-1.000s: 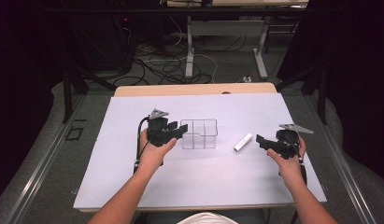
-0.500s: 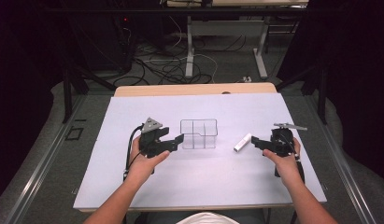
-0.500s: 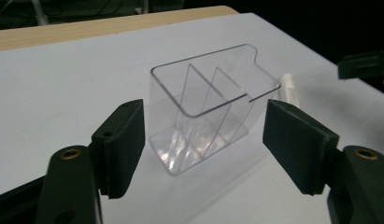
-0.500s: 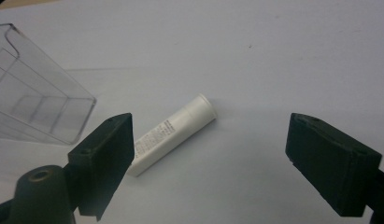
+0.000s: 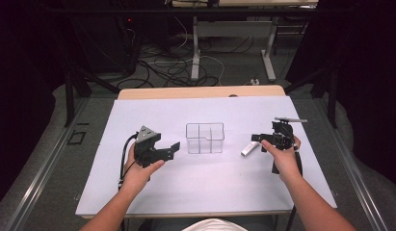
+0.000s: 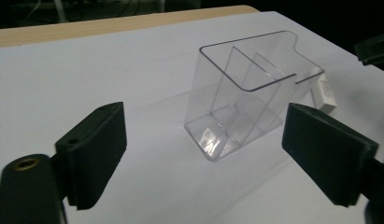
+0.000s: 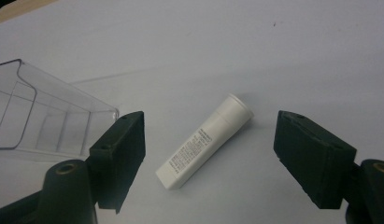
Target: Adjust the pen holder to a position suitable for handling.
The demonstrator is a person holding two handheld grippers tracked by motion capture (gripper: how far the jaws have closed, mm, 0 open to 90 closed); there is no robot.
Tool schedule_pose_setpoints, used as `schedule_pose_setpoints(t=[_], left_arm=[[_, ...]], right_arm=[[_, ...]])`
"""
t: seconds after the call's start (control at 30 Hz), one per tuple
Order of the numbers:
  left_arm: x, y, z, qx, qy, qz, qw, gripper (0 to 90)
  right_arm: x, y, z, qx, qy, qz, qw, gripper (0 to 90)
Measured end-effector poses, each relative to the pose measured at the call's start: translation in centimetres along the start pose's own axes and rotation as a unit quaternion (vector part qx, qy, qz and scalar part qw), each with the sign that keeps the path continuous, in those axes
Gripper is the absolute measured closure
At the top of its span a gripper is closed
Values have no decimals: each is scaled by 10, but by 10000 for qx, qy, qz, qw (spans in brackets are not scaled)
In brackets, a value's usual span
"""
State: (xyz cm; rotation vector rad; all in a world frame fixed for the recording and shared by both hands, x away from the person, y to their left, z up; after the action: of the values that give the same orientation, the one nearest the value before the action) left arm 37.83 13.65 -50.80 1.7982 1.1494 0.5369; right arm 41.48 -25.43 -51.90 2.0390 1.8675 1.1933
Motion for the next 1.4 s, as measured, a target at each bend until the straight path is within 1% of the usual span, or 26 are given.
schedule_pose_setpoints(t=[0.03, 0.1, 0.13, 0.2, 0.23, 0.27, 0.37, 0.43, 0.47, 0.5, 0.53, 0.63, 0.73, 0.8, 0.83, 0.9, 0.93, 1.0, 1.07, 1.1, 1.17, 1.2, 1.23, 1.3, 1.33, 1.4], left_arm=[[0, -1, 1, 44, 38, -20, 10000, 119], [0, -3, 2, 14, -31, -33, 10000, 58], [-1, -3, 3, -13, -65, 5, 10000, 58], [-2, -3, 4, -56, -70, 65, 9999, 5], [-2, -3, 4, -71, -78, 66, 9999, 2], [-3, -4, 4, -79, -97, 9, 9999, 2], [-1, -7, 4, -57, -156, -19, 9999, 2], [1, -8, 4, -50, -175, -45, 9998, 2], [2, -10, 4, -65, -180, -21, 9998, 2], [2, -11, 5, -78, -177, -56, 9998, 2], [3, -11, 5, -62, -175, -15, 9998, 2], [4, -13, 8, -43, -183, -18, 9998, 2], [5, -13, 10, -52, -186, -54, 9998, 2], [6, -13, 9, -54, -186, -13, 9998, 2], [6, -13, 9, -58, -179, -5, 9998, 2], [6, -12, 9, -86, -162, -14, 9998, 2], [6, -12, 9, -92, -155, -67, 9998, 2], [6, -12, 9, -99, -131, -85, 9998, 2], [7, -13, 9, -56, -120, -64, 9999, 3], [7, -13, 10, -59, -118, -60, 9999, 3], [7, -14, 11, -49, -117, -45, 9999, 4], [7, -14, 11, -32, -115, -38, 9999, 4], [7, -14, 11, -26, -131, -88, 9999, 4], [8, -14, 11, -49, -115, -64, 9999, 4], [8, -14, 11, -51, -113, -64, 9999, 5], [9, -14, 11, -55, -108, -64, 9999, 5]], right_arm=[[0, 0, 0, 0, 0, 0, 10000, 241], [0, 0, 5, 69, -105, 299, 9995, 227], [0, 0, 5, 69, -105, 299, 9995, 227], [0, 0, 9, 54, -178, 538, 9984, 224], [1, 2, 11, 46, -179, 725, 9972, 224], [2, 2, 10, 143, -129, 784, 9967, 224], [3, 3, 12, 170, -160, 843, 9962, 243], [4, 3, 14, 188, -268, 830, 9960, 250], [5, 3, 13, 247, -381, 870, 9952, 274], [6, 4, 15, 172, -503, 954, 9940, 294], [7, 4, 14, 274, -522, 978, 9935, 319], [9, 7, 16, 323, -605, 1021, 9924, 347], [15, 13, 21, 311, -892, 1352, 9863, 390], [14, 14, 23, 283, -911, 1383, 9858, 405], [13, 15, 25, 360, -1005, 1542, 9823, 436], [12, 15, 26, 415, -1027, 1605, 9808, 448], [11, 15, 27, 498, -1084, 1721, 9778, 464], [9, 15, 29, 532, -1181, 1838, 9744, 483], [7, 15, 30, 555, -1195, 1891, 9731, 488], [6, 15, 30, 679, -1180, 1941, 9715, 498], [0, 15, 33, 708, -1348, 2120, 9653, 523], [0, 15, 33, 708, -1348, 2120, 9653, 523], [-3, 16, 32, 898, -1558, 2136, 9602, 547], [-5, 16, 33, 801, -1532, 2203, 9600, 549], [-4, 17, 32, 959, -1563, 2291, 9560, 549], [-4, 17, 33, 958, -1605, 2282, 9555, 549]])
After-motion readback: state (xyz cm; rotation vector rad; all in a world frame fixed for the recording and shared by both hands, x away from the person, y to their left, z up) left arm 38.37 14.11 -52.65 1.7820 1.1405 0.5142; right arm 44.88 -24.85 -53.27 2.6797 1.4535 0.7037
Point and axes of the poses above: each handheld gripper's, and its own axes: z roughly forward along the jaws, y roughly out of its top, x roughly to its left, the point moved 3 cm from there along z, roughly forward along the jaws, and after that the axes turned 7 degrees about y, right-handed, at the moved point
